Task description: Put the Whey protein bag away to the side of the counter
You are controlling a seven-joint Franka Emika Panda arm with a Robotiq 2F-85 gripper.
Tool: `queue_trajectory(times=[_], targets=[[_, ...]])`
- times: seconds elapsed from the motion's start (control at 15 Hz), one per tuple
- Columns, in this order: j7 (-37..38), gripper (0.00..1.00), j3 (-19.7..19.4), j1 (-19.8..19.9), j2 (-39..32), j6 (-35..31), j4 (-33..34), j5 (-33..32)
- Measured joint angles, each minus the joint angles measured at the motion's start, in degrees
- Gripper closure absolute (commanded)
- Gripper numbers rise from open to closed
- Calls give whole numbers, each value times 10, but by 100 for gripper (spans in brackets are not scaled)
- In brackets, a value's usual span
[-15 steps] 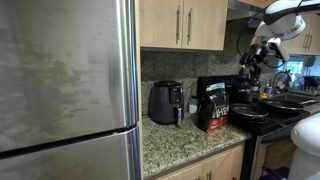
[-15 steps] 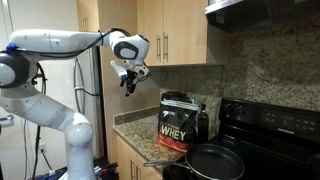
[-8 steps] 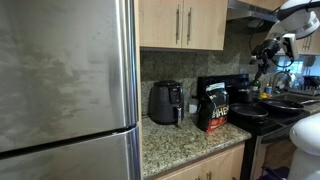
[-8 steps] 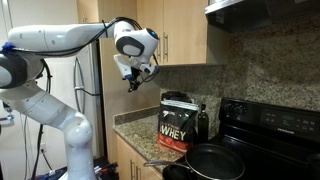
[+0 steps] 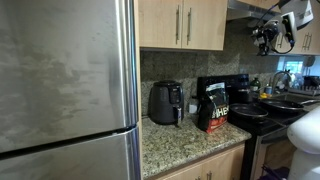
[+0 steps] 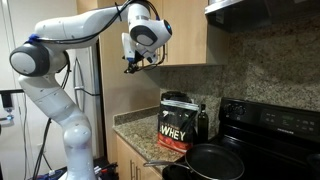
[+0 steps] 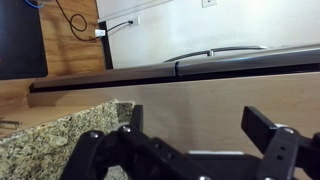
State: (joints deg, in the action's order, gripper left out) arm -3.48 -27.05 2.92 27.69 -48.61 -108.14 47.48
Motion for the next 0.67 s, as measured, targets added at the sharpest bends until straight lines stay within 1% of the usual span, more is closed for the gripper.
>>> queue_trajectory(times=[0.07,0.2,0.67], targets=[[-8,0,9,13,-5,0,0,0],[-12,0,20,24,-4,0,-1,0],[-12,0,21,27,-2,0,-1,0]])
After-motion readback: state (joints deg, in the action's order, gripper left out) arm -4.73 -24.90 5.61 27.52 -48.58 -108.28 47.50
